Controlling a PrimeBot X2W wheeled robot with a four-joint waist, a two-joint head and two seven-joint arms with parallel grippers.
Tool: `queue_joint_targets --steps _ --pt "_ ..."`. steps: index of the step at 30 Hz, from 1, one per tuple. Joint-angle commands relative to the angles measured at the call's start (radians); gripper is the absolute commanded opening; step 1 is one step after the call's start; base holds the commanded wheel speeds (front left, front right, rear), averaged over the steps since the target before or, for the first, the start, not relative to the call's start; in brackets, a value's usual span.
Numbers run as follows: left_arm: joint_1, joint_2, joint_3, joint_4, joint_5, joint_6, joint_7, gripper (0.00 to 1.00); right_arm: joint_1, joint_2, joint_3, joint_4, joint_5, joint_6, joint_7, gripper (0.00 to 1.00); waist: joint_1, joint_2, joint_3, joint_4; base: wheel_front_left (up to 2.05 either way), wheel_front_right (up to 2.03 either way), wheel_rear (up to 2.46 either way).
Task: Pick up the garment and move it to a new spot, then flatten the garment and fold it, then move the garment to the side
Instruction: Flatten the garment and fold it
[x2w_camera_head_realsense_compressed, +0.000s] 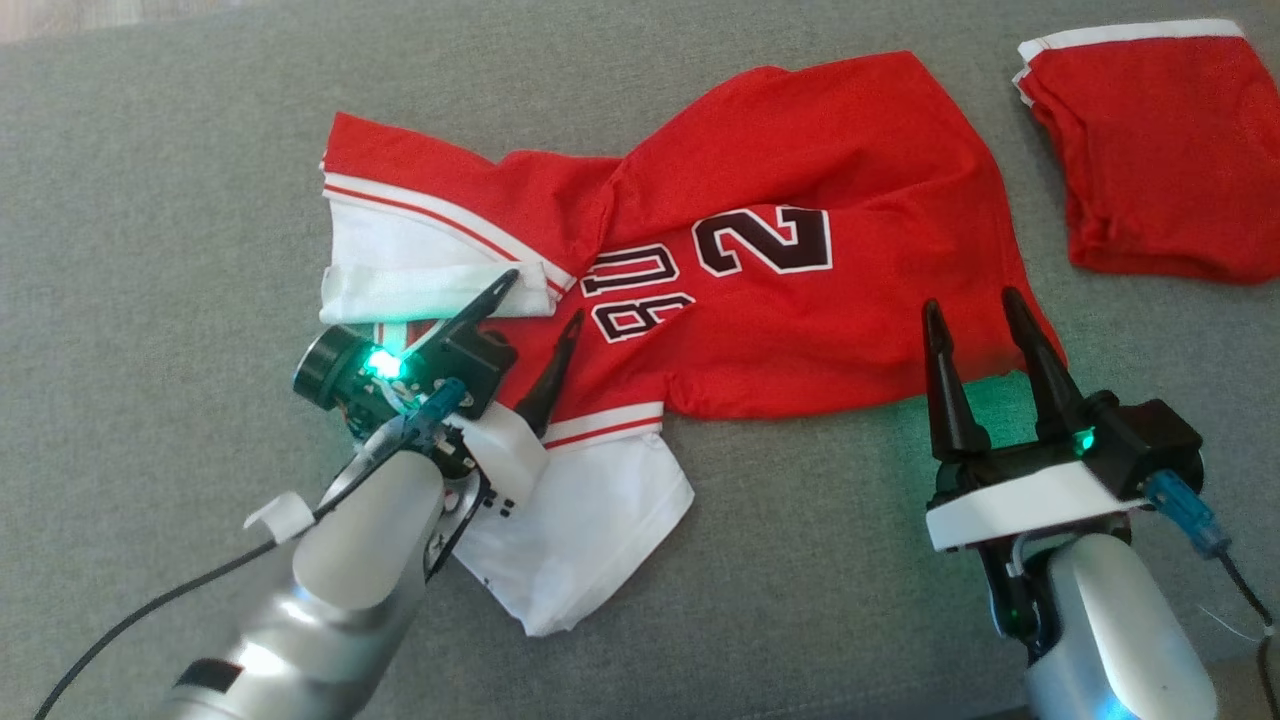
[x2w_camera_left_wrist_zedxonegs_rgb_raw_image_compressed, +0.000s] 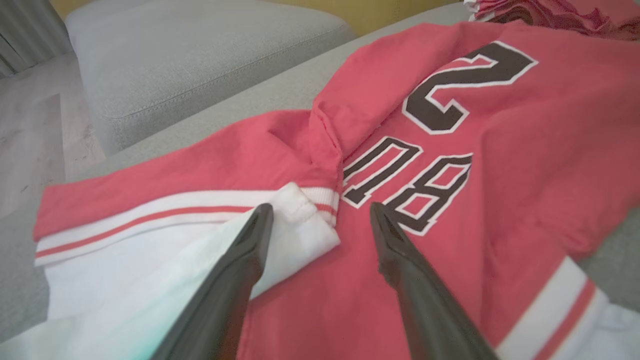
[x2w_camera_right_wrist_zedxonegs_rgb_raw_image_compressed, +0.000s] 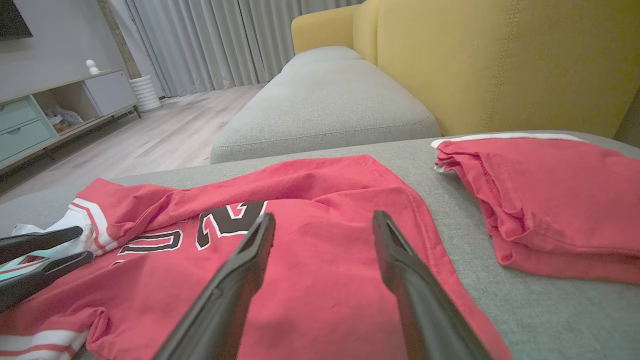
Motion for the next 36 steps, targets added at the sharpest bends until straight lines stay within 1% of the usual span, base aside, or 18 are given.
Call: queue_joint_targets --steps 1,11,12,13,14,20,27,30,36 --pt "-0.046 0.012 0.04 -0.013 0.006 0.011 -0.003 1.0 -0.016 -0.002 0.017 -0.032 0.007 -0.001 -0.011 1.0 -0.0001 0.0 0.002 -0.001 0.0 0.0 0.0" --pt "-0.072 0.005 0.038 0.087 -0.018 -0.005 0.004 1.0 -0.024 -0.002 0.017 -0.031 0.012 -0.001 -0.011 1.0 -0.0001 0.0 0.012 -0.008 0.0 0.0 0.0" --pt "-0.074 0.004 0.037 0.096 -0.022 -0.01 0.008 0.73 -0.025 -0.002 0.017 -0.03 0.013 -0.001 -0.011 1.0 -0.0001 0.0 0.012 -0.009 0.0 0.0 0.0" --pt "-0.077 0.003 0.037 0.103 -0.025 -0.013 0.008 0.32 -0.025 -0.002 0.017 -0.029 0.014 -0.001 -0.011 1.0 -0.0001 0.0 0.011 -0.009 0.0 0.0 0.0" --pt "-0.079 0.003 0.037 0.107 -0.027 -0.015 0.004 0.0 -0.024 -0.002 0.017 -0.028 0.015 -0.001 -0.011 1.0 -0.0001 0.0 0.01 -0.009 0.0 0.0 0.0" --pt "-0.099 0.012 0.052 0.1 -0.039 -0.005 -0.044 0.0 -0.018 -0.002 0.012 -0.022 0.019 -0.001 -0.011 1.0 -0.0001 0.0 -0.008 -0.004 0.0 0.0 0.0" --pt "-0.133 0.062 0.073 0.052 -0.052 -0.016 -0.063 0.0 -0.011 -0.002 0.016 -0.014 0.022 -0.001 -0.011 1.0 -0.0001 0.0 -0.029 0.009 0.0 0.0 0.0" --pt "-0.174 0.103 0.079 0.017 -0.05 -0.03 -0.038 0.0 -0.015 -0.002 0.024 -0.013 0.028 -0.001 -0.011 1.0 -0.0001 0.0 -0.029 0.009 0.0 0.0 0.0" --pt "-0.33 0.227 0.066 -0.027 0.005 -0.065 0.053 0.0 -0.034 -0.002 0.051 -0.023 0.046 -0.001 -0.011 1.0 -0.0001 0.0 0.0 -0.019 0.0 0.0 0.0"
